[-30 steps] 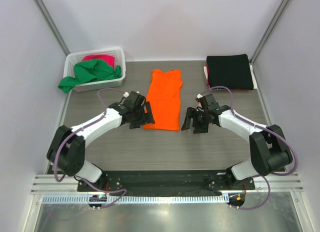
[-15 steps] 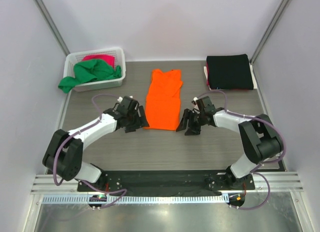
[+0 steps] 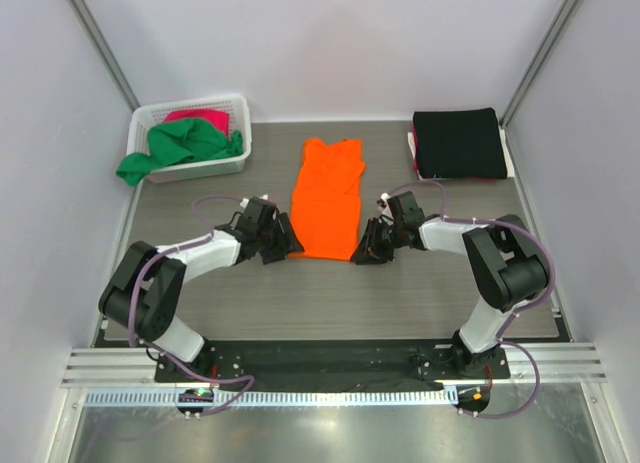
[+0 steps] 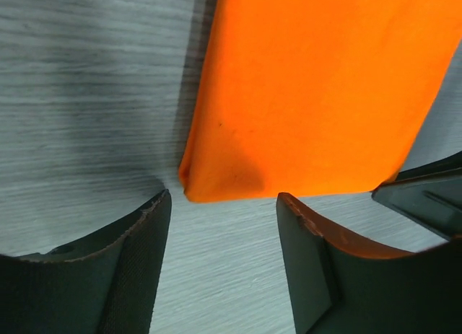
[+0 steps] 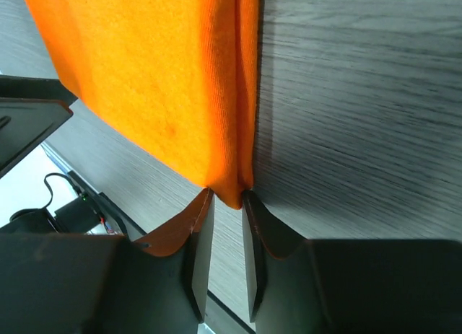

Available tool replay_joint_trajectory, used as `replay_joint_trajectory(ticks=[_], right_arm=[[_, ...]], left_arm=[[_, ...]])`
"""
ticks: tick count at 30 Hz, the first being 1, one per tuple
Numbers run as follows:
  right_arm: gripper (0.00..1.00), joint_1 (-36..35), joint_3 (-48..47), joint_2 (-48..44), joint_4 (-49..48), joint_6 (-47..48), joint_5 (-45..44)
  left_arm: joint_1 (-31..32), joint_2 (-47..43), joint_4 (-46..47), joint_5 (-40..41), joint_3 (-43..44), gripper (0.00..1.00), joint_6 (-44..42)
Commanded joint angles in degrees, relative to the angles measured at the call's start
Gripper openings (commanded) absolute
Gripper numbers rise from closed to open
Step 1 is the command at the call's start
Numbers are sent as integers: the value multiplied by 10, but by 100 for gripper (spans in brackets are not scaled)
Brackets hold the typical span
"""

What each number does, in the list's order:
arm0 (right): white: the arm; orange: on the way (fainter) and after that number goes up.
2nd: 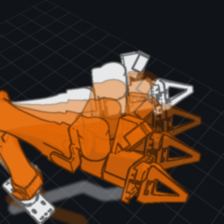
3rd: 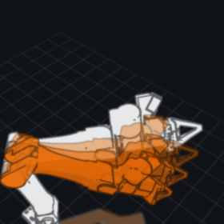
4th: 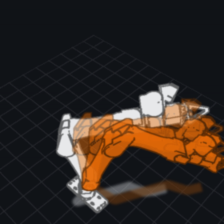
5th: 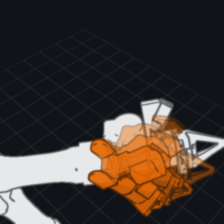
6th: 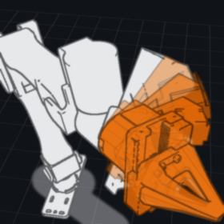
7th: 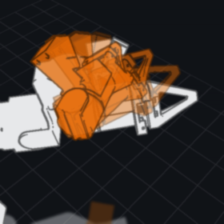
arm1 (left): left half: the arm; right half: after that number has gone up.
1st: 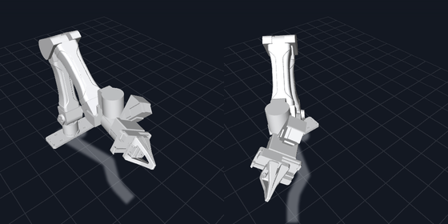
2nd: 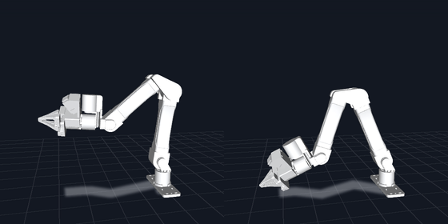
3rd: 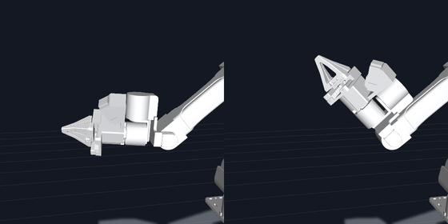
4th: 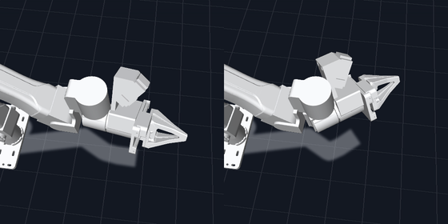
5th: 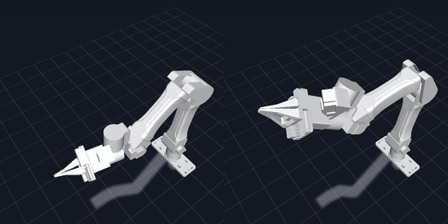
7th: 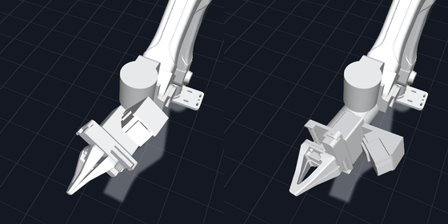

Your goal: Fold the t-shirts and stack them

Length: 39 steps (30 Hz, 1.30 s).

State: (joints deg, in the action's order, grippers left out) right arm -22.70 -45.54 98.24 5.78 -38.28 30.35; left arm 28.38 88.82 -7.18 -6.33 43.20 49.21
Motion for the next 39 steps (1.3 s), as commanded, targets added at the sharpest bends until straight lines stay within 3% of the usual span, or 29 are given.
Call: replay_joint_trajectory(ticks=[1, 9, 12, 15, 16, 20, 25, 33, 39], right_arm=[[28, -3, 5, 26, 10, 15, -46], [22, -3, 2, 26, 14, 16, -50], [15, -3, 3, 29, 14, 17, -51], [9, -2, 3, 28, 14, 20, -51], [3, 0, 4, 28, 15, 20, -52], [1, 4, 4, -4, 36, 22, -55], [1, 4, 12, -99, 103, 29, -74], [1, -10, 36, -326, 269, 0, -93], [1, -85, 32, -486, 375, -77, -128]], left_arm=[[-6, 18, 26, 3, -20, 60, 6], [-8, 2, 29, 24, -40, 45, 14], [-8, 5, 33, 31, -43, 33, 18], [-8, 8, 42, 33, -43, 12, 20], [-8, 8, 45, 33, -43, 0, 24], [-8, -18, 43, 18, -48, 0, 35], [18, -107, -40, 26, -48, 0, 61], [127, -293, -218, 84, -33, 0, 136], [211, -404, -314, 113, -8, 0, 211]])
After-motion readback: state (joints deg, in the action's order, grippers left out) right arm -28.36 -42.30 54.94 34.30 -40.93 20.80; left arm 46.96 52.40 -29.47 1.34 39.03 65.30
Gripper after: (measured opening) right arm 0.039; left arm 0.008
